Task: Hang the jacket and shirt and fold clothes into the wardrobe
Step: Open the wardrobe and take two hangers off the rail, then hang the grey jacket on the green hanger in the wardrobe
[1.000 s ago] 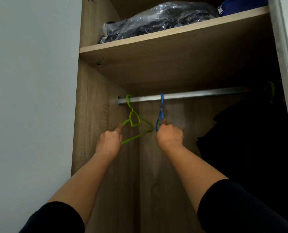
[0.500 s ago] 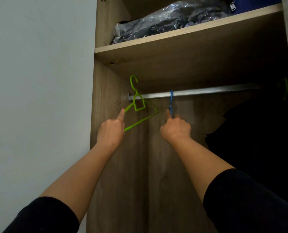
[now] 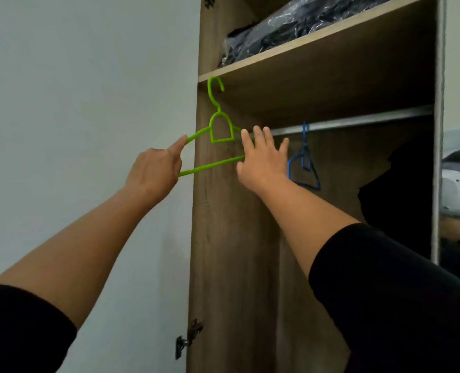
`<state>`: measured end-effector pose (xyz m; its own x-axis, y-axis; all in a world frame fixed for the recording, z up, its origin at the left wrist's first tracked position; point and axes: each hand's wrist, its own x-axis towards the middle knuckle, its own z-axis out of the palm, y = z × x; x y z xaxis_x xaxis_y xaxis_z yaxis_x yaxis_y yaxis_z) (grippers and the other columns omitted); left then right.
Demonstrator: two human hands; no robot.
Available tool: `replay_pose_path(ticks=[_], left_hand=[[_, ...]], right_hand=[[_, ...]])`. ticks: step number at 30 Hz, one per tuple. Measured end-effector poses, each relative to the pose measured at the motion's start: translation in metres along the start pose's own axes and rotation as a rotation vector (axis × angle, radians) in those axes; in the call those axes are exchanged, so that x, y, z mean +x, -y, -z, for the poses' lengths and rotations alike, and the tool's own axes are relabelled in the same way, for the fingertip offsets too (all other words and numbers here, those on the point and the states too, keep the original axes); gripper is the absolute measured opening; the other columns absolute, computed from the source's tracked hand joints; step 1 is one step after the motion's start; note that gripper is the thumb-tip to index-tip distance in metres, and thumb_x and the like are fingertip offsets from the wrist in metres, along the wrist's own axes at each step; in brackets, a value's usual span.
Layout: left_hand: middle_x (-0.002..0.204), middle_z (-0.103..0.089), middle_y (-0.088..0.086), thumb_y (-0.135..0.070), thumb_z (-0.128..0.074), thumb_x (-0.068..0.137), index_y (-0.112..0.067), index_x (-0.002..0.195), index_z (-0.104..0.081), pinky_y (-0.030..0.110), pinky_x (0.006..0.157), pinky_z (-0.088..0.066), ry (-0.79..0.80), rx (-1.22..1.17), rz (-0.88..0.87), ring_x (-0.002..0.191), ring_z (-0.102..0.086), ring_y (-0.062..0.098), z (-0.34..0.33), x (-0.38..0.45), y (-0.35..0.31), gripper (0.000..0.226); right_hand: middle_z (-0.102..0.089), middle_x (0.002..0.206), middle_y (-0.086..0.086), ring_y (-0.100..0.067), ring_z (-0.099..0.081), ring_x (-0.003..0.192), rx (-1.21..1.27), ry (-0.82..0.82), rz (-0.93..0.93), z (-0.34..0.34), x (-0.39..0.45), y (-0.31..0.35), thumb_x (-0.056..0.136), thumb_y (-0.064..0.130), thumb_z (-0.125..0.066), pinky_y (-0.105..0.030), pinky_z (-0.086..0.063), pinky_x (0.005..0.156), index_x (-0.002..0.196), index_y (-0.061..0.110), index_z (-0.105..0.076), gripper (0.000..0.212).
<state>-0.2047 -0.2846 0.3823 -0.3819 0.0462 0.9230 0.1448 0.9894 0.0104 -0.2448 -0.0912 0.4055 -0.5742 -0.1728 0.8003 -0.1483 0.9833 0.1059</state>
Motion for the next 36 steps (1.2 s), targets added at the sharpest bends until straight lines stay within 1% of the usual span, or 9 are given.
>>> replay_pose_path(ticks=[6, 9, 15, 18, 21, 25, 28, 33, 36], left_hand=[[0.073, -0.063, 0.018, -0.011, -0.044, 0.095, -0.026, 0.14, -0.043, 0.037, 0.066, -0.042, -0.01, -0.001, -0.072, 0.066, -0.056, 0.038, 0.082, -0.069, 0.013, 0.047], [0.066, -0.057, 0.006, -0.017, -0.039, 0.092, -0.025, 0.135, -0.048, 0.032, 0.061, -0.041, 0.01, 0.043, -0.103, 0.057, -0.053, 0.031, 0.126, -0.103, 0.018, 0.045], [0.059, -0.051, 0.002, -0.008, -0.046, 0.092, -0.026, 0.126, -0.055, 0.03, 0.057, -0.041, -0.063, 0.168, -0.019, 0.05, -0.048, 0.029, 0.225, -0.144, 0.038, 0.04], [0.058, -0.051, 0.007, -0.005, -0.049, 0.092, -0.027, 0.125, -0.057, 0.031, 0.057, -0.041, -0.055, 0.237, 0.027, 0.051, -0.047, 0.029, 0.274, -0.164, 0.045, 0.04], [0.059, -0.047, 0.005, -0.004, -0.049, 0.092, -0.026, 0.124, -0.058, 0.032, 0.058, -0.041, -0.069, 0.286, 0.083, 0.052, -0.045, 0.028, 0.325, -0.193, 0.054, 0.04], [0.074, -0.055, 0.003, -0.012, -0.044, 0.095, -0.026, 0.127, -0.054, 0.041, 0.064, -0.048, -0.038, 0.414, 0.192, 0.065, -0.052, 0.031, 0.397, -0.24, 0.076, 0.036], [0.089, -0.063, 0.009, -0.015, -0.041, 0.097, -0.022, 0.127, -0.052, 0.043, 0.071, -0.05, 0.025, 0.496, 0.307, 0.08, -0.06, 0.032, 0.453, -0.278, 0.091, 0.033], [0.107, -0.059, 0.015, -0.011, -0.044, 0.097, -0.008, 0.121, -0.057, 0.04, 0.08, -0.045, 0.078, 0.648, 0.494, 0.094, -0.056, 0.034, 0.545, -0.341, 0.1, 0.027], [0.105, -0.061, 0.016, -0.009, -0.046, 0.096, -0.005, 0.116, -0.061, 0.038, 0.082, -0.044, 0.116, 0.719, 0.611, 0.095, -0.056, 0.033, 0.6, -0.379, 0.106, 0.026]], right_hand=[[0.007, 0.16, -0.006, -0.025, 0.008, 0.147, 0.182, -0.033, 0.111, 0.021, -0.034, 0.033, 0.097, 0.028, -0.042, -0.055, -0.005, 0.115, 0.15, 0.018, 0.009, 0.074], [0.003, 0.16, -0.009, -0.027, 0.005, 0.147, 0.262, -0.035, 0.13, 0.033, -0.053, 0.051, 0.095, 0.02, -0.043, -0.056, -0.008, 0.114, 0.149, 0.022, 0.015, 0.08], [-0.032, 0.145, -0.009, -0.027, -0.018, 0.141, 0.376, -0.09, 0.23, 0.074, -0.087, 0.087, 0.094, 0.011, -0.045, -0.062, -0.015, 0.109, 0.14, 0.043, 0.028, 0.092], [-0.044, 0.127, -0.01, -0.026, -0.036, 0.124, 0.416, -0.169, 0.311, 0.104, -0.103, 0.109, 0.093, 0.007, -0.046, -0.06, -0.021, 0.106, 0.141, 0.045, 0.023, 0.092], [-0.047, 0.111, -0.01, -0.026, -0.046, 0.101, 0.49, -0.232, 0.408, 0.137, -0.122, 0.136, 0.087, -0.005, -0.04, -0.046, -0.034, 0.094, 0.144, 0.046, 0.012, 0.093], [-0.032, 0.095, -0.007, -0.025, -0.039, 0.07, 0.678, -0.16, 0.538, 0.179, -0.165, 0.184, 0.083, -0.013, -0.034, -0.037, -0.037, 0.062, 0.147, 0.043, -0.004, 0.09], [-0.028, 0.094, -0.006, -0.021, -0.03, 0.057, 0.809, -0.095, 0.584, 0.205, -0.207, 0.228, 0.081, -0.013, -0.035, -0.034, -0.032, 0.059, 0.147, 0.043, -0.008, 0.09], [-0.038, 0.095, -0.009, -0.027, -0.041, 0.069, 1.009, 0.042, 0.705, 0.253, -0.275, 0.309, 0.086, -0.008, -0.034, -0.035, -0.034, 0.063, 0.148, 0.043, -0.006, 0.085], [-0.049, 0.106, -0.012, -0.034, -0.052, 0.084, 1.125, 0.088, 0.784, 0.284, -0.31, 0.357, 0.099, 0.011, -0.035, -0.038, -0.04, 0.07, 0.149, 0.037, -0.008, 0.063]])
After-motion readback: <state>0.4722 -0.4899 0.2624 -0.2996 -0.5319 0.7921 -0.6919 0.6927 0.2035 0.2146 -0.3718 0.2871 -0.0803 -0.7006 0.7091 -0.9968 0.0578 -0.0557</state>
